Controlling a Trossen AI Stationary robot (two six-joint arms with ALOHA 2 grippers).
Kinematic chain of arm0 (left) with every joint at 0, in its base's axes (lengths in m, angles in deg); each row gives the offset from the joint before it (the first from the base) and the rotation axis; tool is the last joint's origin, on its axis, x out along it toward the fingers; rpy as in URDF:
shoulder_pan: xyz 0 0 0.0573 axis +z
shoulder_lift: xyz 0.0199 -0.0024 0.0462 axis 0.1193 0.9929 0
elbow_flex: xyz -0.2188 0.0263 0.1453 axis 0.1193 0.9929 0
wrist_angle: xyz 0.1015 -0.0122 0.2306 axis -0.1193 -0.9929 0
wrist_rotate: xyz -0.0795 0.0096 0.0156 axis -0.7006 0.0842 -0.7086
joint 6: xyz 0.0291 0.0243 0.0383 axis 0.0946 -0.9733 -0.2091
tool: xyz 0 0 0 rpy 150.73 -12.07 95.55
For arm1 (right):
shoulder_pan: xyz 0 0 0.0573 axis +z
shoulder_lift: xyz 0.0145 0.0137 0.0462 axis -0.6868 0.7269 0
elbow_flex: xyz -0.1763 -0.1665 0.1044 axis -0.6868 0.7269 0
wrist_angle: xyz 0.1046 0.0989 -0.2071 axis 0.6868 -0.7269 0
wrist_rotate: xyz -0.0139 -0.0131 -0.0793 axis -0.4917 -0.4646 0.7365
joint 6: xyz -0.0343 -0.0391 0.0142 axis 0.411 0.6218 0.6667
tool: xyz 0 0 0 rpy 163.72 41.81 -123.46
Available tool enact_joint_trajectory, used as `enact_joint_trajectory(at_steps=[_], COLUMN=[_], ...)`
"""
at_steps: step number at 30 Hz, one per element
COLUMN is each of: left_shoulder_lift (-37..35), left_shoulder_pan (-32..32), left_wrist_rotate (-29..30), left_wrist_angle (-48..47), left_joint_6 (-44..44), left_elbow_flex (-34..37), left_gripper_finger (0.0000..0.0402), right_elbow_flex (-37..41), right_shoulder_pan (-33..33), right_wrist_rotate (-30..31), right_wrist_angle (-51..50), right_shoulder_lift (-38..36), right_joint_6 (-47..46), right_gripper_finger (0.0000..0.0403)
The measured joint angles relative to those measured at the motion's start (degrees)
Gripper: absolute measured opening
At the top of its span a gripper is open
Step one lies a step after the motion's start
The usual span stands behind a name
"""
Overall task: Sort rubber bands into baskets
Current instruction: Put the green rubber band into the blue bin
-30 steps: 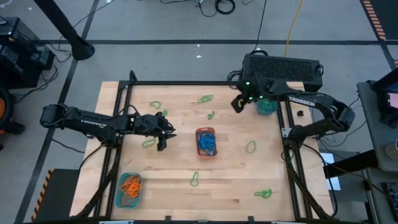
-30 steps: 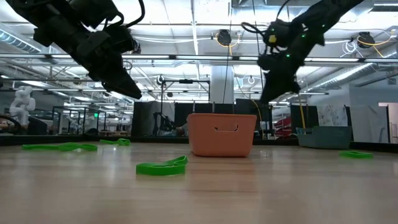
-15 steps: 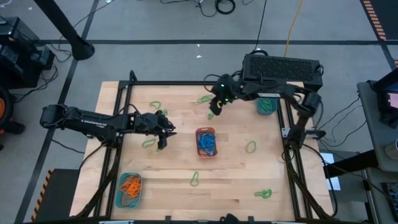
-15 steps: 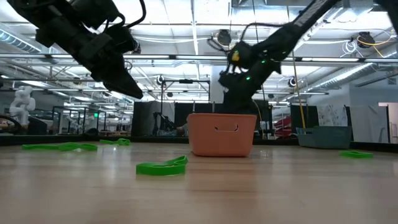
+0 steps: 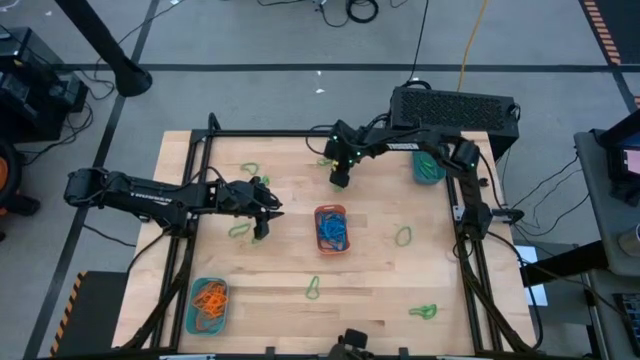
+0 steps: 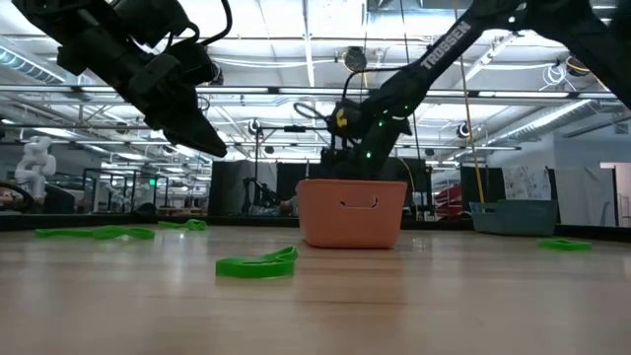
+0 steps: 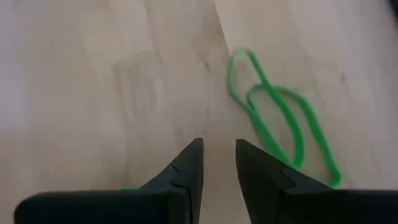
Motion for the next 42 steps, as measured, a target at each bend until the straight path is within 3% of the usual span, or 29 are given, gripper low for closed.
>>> enact_joint_trajectory(at_steps=[8, 15, 21, 26, 36, 42], left_shoulder_lift=[0.00, 0.00, 0.00, 0.00, 0.00, 0.00], left_shoulder_pan=[0.00, 0.00, 0.00, 0.00, 0.00, 0.00], left_wrist_rotate=[0.00, -0.01, 0.00, -0.02, -0.02, -0.02], left_wrist_angle=[-0.01, -0.02, 0.00, 0.02, 0.04, 0.04], left_joint_6=[-0.28, -0.26, -0.35, -0.30, -0.16, -0.39], left_elbow_flex=[0.00, 0.00, 0.00, 0.00, 0.00, 0.00], left_gripper_finger=[0.0138, 0.0138, 0.0138, 0.0138, 0.0138, 0.0138], right_elbow_flex=[-0.36, -0.18, -0.19, -0.15, -0.20, -0.22], right_shoulder_pan=[0.12, 0.32, 0.36, 0.30, -0.39, -1.43], right_wrist_rotate=[8.40, 8.29, 8.37, 8.29, 11.18, 11.00], right_wrist_angle=[0.96, 0.64, -2.36, -1.60, 2.90, 0.60], right_shoulder_lift=[2.92, 1.56, -2.66, -2.52, 1.33, 1.85], right_joint_6=[-0.72, -0.37, 0.94, 3.22, 5.52, 4.87], right_gripper_finger=[0.0082, 0.0046, 0.0040, 0.0061, 0.0147, 0.0158])
